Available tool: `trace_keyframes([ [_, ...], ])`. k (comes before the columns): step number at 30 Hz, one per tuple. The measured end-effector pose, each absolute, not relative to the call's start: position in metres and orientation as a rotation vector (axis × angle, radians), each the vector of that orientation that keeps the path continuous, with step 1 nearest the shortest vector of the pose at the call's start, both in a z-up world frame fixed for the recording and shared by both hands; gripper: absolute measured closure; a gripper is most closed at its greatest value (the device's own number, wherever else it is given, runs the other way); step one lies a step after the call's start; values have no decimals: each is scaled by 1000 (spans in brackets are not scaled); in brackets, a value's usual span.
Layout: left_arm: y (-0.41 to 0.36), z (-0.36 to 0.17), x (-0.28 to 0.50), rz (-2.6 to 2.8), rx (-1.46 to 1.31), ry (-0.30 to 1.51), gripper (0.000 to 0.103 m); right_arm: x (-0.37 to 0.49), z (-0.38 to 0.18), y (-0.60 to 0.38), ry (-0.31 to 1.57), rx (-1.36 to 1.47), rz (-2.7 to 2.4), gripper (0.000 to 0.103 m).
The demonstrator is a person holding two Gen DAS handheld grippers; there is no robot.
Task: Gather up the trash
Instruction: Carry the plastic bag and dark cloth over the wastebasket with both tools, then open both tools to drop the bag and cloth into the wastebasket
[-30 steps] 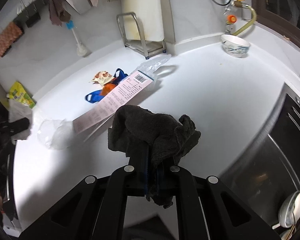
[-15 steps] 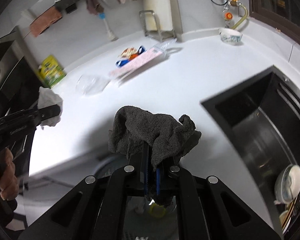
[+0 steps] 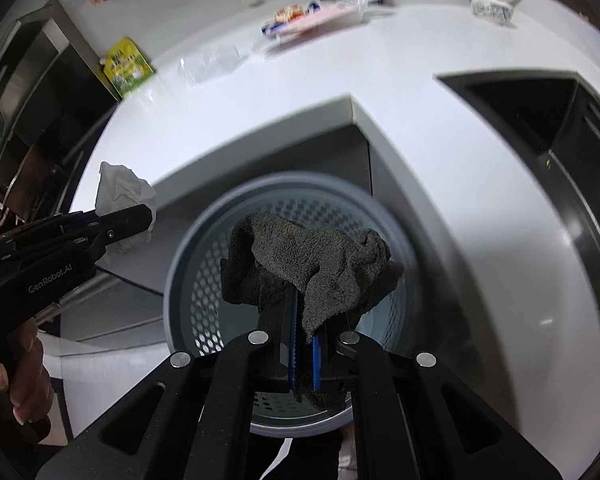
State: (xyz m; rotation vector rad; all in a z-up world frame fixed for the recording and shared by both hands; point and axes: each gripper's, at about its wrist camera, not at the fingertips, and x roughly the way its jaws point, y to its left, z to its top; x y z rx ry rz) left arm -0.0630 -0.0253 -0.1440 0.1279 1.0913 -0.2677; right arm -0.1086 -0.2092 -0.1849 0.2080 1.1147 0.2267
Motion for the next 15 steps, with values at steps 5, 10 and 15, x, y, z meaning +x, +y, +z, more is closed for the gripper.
trace_keyframes([
  [5, -29, -165, -62, -282, 119, 1129, 78, -109, -202, -204, 1157, 208, 217, 97],
  [10, -28, -171, -60, -256, 125, 1142, 43, -112, -200, -207, 1165, 219, 189, 91],
  [15, -24, -166, -61, -238, 135, 1114, 35, -115, -198, -211, 1155, 222, 173, 70],
])
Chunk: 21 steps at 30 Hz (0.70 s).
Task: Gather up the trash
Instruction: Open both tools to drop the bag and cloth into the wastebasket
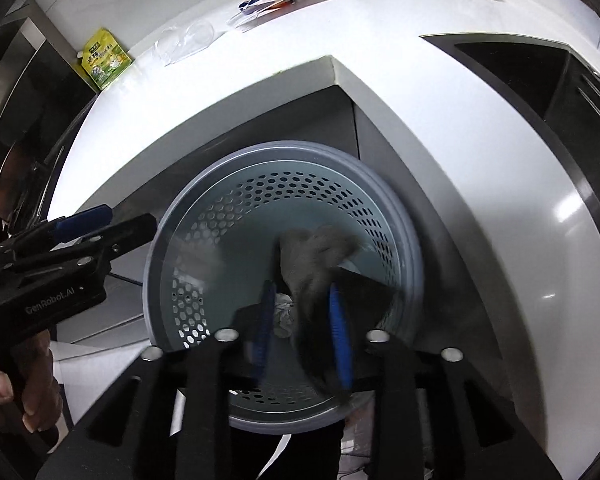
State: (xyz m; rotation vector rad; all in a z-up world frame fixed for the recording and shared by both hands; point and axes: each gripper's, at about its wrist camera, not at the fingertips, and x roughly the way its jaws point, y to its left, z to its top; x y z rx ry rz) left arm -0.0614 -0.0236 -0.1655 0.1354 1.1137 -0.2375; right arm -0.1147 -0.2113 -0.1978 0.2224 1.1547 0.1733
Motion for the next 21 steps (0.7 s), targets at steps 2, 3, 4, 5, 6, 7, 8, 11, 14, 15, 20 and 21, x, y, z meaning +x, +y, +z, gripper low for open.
trace_keyframes([
  [2, -21, -165, -62, -230, 133, 1116, 35, -116, -197, -212, 1153, 224, 170, 69],
  [3, -20, -165, -62, -226, 131, 1118, 35, -117, -197, -212, 1152, 226, 171, 69],
  [4, -19, -165, -63, -221, 130, 1119, 35, -119, -197, -212, 1152, 228, 172, 69],
  [5, -18, -165, -64, -217, 128, 1119, 35, -120, -196, -213, 1152, 229, 173, 69],
  [6, -17, -165, -65, -214, 125, 1121, 35, -121, -196, -213, 1153, 230, 176, 69],
  [7, -16, -164, -65, -209, 124, 1123, 35, -122, -195, -213, 1154, 232, 180, 69],
  [8, -15, -163, -66, -204, 124, 1124, 35, -123, -193, -213, 1154, 238, 185, 66],
  [11, -14, -159, -68, -191, 123, 1125, 35, -127, -188, -213, 1143, 248, 195, 65],
  [14, -12, -147, -71, -175, 113, 1110, 33, -130, -178, -216, 1125, 254, 206, 64],
  [15, -11, -143, -71, -169, 111, 1102, 31, -131, -174, -217, 1117, 259, 210, 63],
  [20, -4, -110, -69, -125, 85, 1029, 26, -133, -148, -224, 1055, 251, 232, 59],
  [21, -2, -106, -69, -120, 81, 1017, 25, -133, -142, -227, 1040, 248, 238, 58],
])
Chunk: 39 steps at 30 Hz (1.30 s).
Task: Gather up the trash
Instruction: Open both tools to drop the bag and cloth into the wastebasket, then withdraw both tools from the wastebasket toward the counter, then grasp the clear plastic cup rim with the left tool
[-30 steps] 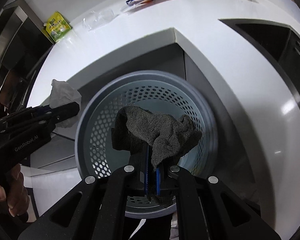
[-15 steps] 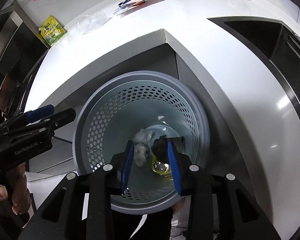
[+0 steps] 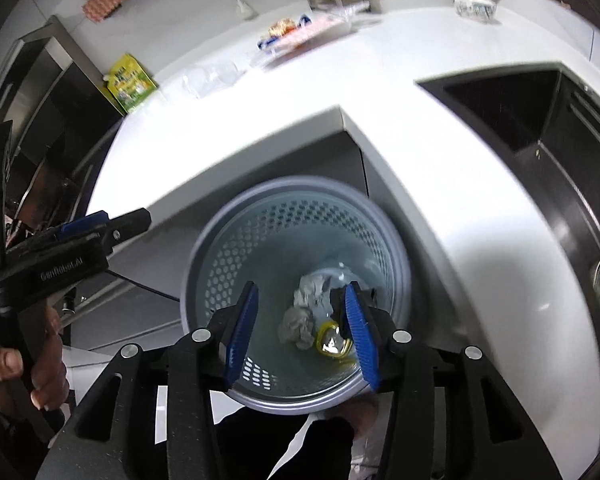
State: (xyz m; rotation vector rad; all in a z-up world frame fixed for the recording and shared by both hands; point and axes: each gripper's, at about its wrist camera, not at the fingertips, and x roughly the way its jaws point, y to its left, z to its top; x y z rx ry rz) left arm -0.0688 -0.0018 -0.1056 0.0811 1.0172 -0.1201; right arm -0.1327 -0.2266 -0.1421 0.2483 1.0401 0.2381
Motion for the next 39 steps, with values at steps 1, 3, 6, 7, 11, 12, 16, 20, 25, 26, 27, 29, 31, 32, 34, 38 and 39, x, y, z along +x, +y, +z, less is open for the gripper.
trace_keyframes([
  [1, 1, -99, -68, -113, 76, 999, 25, -133, -138, -228, 1030, 247, 242, 58],
  [3, 6, -87, -66, -98, 74, 966, 24, -129, -128, -231, 1002, 239, 249, 57],
  [6, 14, -72, -60, -70, 76, 931, 23, -123, -118, -232, 978, 230, 252, 56],
  [7, 16, -69, -58, -63, 74, 923, 23, -120, -116, -231, 972, 229, 252, 55],
  [11, 32, -56, -38, -20, 53, 889, 21, -101, -106, -224, 950, 227, 244, 50],
  [12, 36, -53, -32, -13, 49, 885, 20, -97, -104, -222, 944, 231, 237, 46],
  [16, 52, -47, -1, -10, 46, 866, 18, -69, -99, -215, 931, 253, 212, 45],
  [20, 65, -45, 46, -26, 84, 850, 17, -29, -93, -205, 923, 296, 146, 41],
  [25, 83, -60, 116, -78, 119, 853, 15, 28, -92, -189, 921, 325, 70, 38],
  [26, 86, -65, 130, -90, 127, 861, 15, 37, -94, -187, 923, 330, 62, 38],
  [27, 88, -70, 140, -97, 133, 867, 15, 47, -96, -183, 923, 331, 49, 38],
  [29, 94, -81, 165, -129, 140, 881, 15, 67, -101, -177, 925, 334, 25, 38],
  [31, 96, -90, 183, -165, 145, 895, 15, 82, -105, -173, 926, 345, 4, 38],
  [32, 96, -96, 194, -184, 154, 905, 15, 87, -107, -170, 928, 350, -2, 38],
  [34, 94, -106, 207, -206, 168, 922, 15, 96, -111, -167, 934, 362, -19, 38],
  [38, 92, -118, 229, -258, 160, 951, 15, 111, -117, -162, 938, 364, -59, 38],
  [39, 91, -121, 234, -272, 160, 956, 15, 114, -118, -162, 938, 370, -69, 38],
])
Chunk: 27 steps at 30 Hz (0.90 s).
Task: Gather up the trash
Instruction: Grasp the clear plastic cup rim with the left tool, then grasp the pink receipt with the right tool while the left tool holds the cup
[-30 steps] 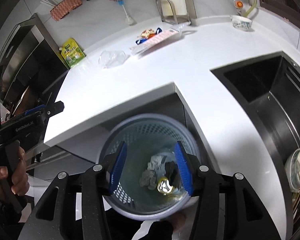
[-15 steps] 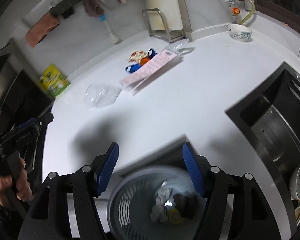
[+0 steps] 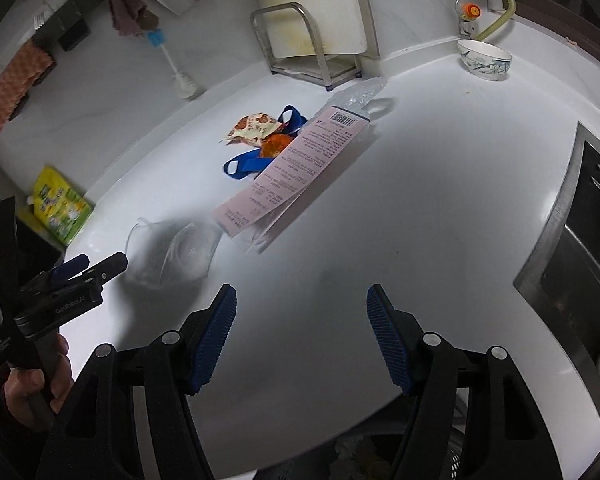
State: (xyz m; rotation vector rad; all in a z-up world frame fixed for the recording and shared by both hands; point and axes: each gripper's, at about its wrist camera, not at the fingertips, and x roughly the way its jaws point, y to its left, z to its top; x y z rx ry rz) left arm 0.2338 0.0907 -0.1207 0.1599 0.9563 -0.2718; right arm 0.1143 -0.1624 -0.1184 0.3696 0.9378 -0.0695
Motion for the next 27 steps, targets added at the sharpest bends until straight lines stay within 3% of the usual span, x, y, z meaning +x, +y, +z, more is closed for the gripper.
trace_keyframes([
  [2, 88, -126, 241, -297, 162, 966, 16, 119, -121, -164, 937, 386, -86, 38],
  [5, 83, -133, 249, -346, 164, 986, 25, 126, -123, -165, 938, 392, -109, 38],
  [11, 75, -148, 256, -417, 155, 1028, 53, 140, -127, -167, 942, 414, -144, 38],
  [13, 73, -150, 258, -441, 154, 1038, 71, 145, -128, -166, 942, 417, -150, 38],
  [18, 71, -148, 262, -483, 153, 1028, 94, 160, -131, -161, 945, 427, -164, 38],
  [27, 82, -147, 270, -454, 161, 1015, 96, 194, -133, -159, 947, 516, -267, 35],
])
